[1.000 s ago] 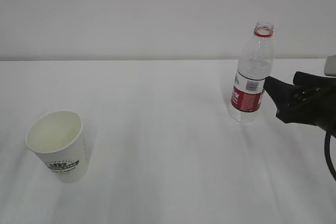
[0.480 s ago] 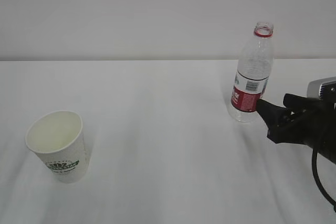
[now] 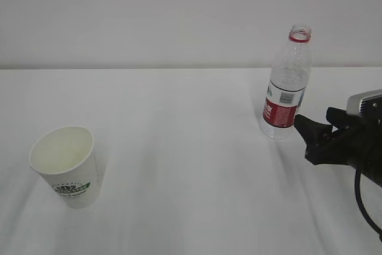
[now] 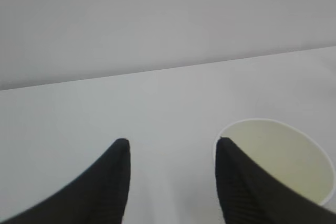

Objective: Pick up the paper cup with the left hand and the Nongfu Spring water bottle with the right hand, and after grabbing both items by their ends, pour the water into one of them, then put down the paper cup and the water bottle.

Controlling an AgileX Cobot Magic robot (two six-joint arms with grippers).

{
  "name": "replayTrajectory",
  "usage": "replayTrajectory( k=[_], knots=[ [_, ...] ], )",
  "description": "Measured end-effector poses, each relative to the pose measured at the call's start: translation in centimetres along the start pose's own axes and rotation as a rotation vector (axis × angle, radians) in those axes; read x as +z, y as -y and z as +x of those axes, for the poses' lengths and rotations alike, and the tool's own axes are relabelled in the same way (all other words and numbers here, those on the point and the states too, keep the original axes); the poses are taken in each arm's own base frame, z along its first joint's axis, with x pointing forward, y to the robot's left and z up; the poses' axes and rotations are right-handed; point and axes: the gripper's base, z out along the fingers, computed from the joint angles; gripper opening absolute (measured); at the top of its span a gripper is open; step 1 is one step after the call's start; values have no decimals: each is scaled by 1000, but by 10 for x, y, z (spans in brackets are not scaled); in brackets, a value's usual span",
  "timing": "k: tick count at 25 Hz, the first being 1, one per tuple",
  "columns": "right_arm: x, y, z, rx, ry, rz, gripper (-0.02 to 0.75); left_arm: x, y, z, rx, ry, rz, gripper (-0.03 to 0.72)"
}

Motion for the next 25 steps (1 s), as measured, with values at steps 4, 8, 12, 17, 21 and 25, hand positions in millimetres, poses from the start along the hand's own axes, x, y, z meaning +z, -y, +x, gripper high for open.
replayTrajectory(
  k=[4, 8, 12, 17, 21, 25],
  knots=[
    [0, 0, 0, -3, 2, 2, 528, 0, 0, 0, -25, 2, 4, 382],
    [1, 0, 3, -1, -11, 3, 568, 0, 2, 0, -18, 5, 24, 382],
    [4, 1, 11, 6, -40, 4, 631, 0, 3, -1, -15, 10, 31, 382],
    [14, 3, 13, 7, -40, 4, 644, 0, 3, -1, -12, 11, 33, 381],
    [22, 4, 14, 7, -34, 6, 645, 0, 3, -1, -12, 11, 33, 381],
    [33, 6, 18, 6, -40, 6, 644, 0, 3, -1, -12, 11, 33, 381]
  ],
)
